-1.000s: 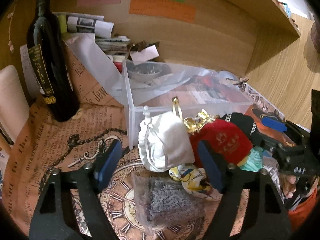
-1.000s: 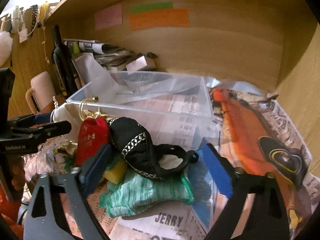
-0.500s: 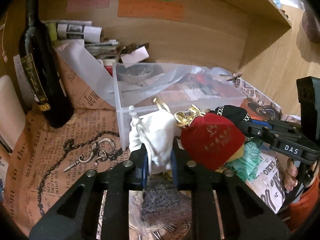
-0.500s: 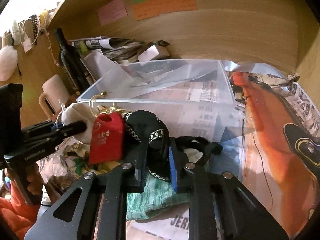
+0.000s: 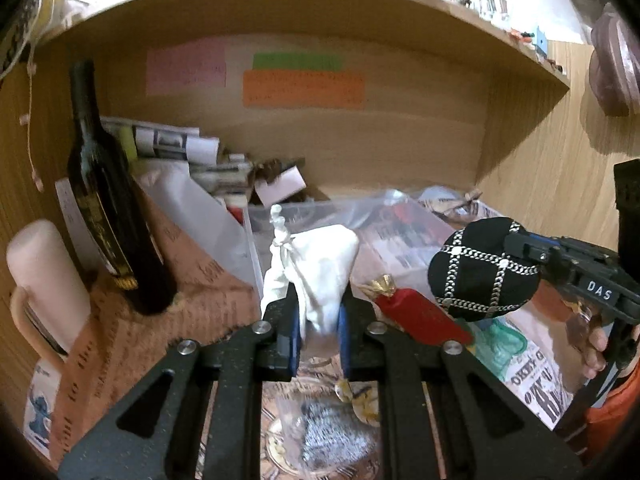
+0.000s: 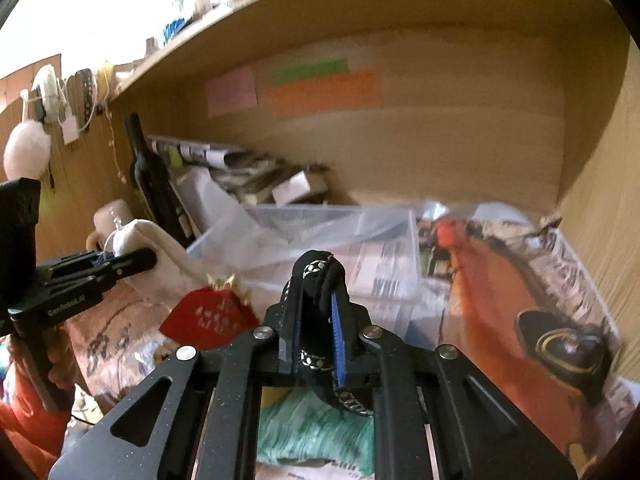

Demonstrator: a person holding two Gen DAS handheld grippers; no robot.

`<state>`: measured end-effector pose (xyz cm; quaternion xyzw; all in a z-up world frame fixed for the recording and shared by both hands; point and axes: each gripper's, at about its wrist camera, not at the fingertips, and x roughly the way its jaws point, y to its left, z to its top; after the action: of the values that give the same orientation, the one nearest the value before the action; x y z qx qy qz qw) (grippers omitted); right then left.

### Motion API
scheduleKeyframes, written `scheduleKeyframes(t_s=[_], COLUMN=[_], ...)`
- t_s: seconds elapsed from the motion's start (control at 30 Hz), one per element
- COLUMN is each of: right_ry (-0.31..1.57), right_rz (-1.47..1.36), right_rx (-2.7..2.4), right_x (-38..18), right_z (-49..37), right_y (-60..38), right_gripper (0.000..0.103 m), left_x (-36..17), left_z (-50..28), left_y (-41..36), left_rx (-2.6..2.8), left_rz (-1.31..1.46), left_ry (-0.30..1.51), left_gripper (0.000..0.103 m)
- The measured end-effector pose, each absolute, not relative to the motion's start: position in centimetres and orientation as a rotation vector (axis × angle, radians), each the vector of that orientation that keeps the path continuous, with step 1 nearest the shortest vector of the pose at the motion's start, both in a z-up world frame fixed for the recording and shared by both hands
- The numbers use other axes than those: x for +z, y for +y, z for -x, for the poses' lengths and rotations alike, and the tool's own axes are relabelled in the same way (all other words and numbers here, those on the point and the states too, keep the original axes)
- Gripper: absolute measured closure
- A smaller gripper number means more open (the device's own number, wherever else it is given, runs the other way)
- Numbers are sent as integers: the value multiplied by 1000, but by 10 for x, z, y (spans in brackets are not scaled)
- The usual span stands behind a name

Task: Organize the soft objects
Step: 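Lift the white bag with the left tool while the right tool lifts the black ball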

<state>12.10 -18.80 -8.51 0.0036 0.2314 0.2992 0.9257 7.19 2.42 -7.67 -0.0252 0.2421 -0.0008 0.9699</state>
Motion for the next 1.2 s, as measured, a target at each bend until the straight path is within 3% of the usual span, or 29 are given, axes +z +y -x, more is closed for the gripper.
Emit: scheduleKeyframes(t_s=[0.63, 1.2], right_ry=[320, 544], right_rz=[-34, 57], right_rx=[596, 637], right_x=[-37, -84], right_z=[-152, -214], right_y=[-182, -132], right_gripper=[92, 92], left_x=[-35, -97], left_z=[-125, -214], left_y=[44, 38], left_rx=[20, -40], left_rz=[56, 65], left_ry=[408, 708], left_gripper=[89, 89])
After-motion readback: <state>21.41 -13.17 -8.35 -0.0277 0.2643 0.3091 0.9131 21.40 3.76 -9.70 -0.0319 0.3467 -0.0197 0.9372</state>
